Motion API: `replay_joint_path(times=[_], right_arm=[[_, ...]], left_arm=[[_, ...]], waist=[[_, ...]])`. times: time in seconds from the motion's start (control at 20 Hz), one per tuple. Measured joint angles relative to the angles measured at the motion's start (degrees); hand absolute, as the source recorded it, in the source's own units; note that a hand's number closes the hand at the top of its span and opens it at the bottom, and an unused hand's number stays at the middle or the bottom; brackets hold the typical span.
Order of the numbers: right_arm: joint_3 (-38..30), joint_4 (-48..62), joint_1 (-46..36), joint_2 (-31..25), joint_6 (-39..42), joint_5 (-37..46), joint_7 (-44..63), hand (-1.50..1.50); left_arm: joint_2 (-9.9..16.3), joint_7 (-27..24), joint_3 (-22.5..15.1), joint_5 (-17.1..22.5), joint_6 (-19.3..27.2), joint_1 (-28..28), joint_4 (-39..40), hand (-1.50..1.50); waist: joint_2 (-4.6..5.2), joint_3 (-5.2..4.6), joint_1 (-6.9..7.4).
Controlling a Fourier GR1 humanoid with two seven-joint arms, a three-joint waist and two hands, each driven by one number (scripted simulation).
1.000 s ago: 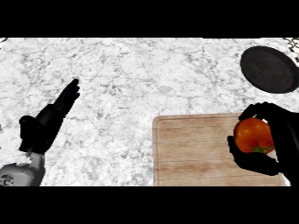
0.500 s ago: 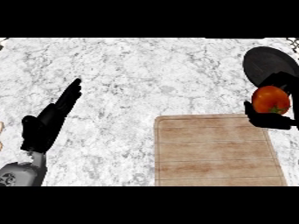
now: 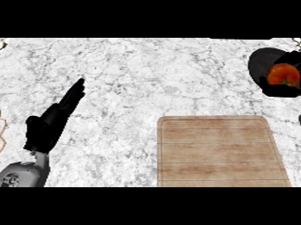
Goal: Pick the tomato from the cutting board and place it in the pan
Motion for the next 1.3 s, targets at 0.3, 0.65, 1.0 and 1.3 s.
replay_joint_path(times=[0.3,0.65,1.0,1.3], right_arm=[[-5.12,20.85,-9.43,-1.40,-3.46,-0.69,-12.46,1.50],[-9.63,36.48,-15.76,-4.26,-5.96,-1.42,-22.51,1.50],[-9.20,46.98,-20.03,-6.38,-3.61,1.07,-16.04,-1.50],[-10.48,50.38,-21.54,-6.92,2.19,0.02,-15.84,-1.50]], left_arm=[[-0.19,-0.37,1.10,0.21,-1.09,-1.35,1.40,0.00],[-1.57,-0.28,-0.06,-0.99,-1.02,-1.26,0.67,0.00],[-1.66,0.02,-0.23,-0.96,-1.86,-2.40,0.31,0.00],[-2.53,-0.14,-0.62,-1.52,-1.55,-3.61,1.01,0.00]], waist=[[0.27,0.04,0.51],[0.66,0.13,1.48],[1.44,0.14,3.04],[1.98,0.36,3.62]])
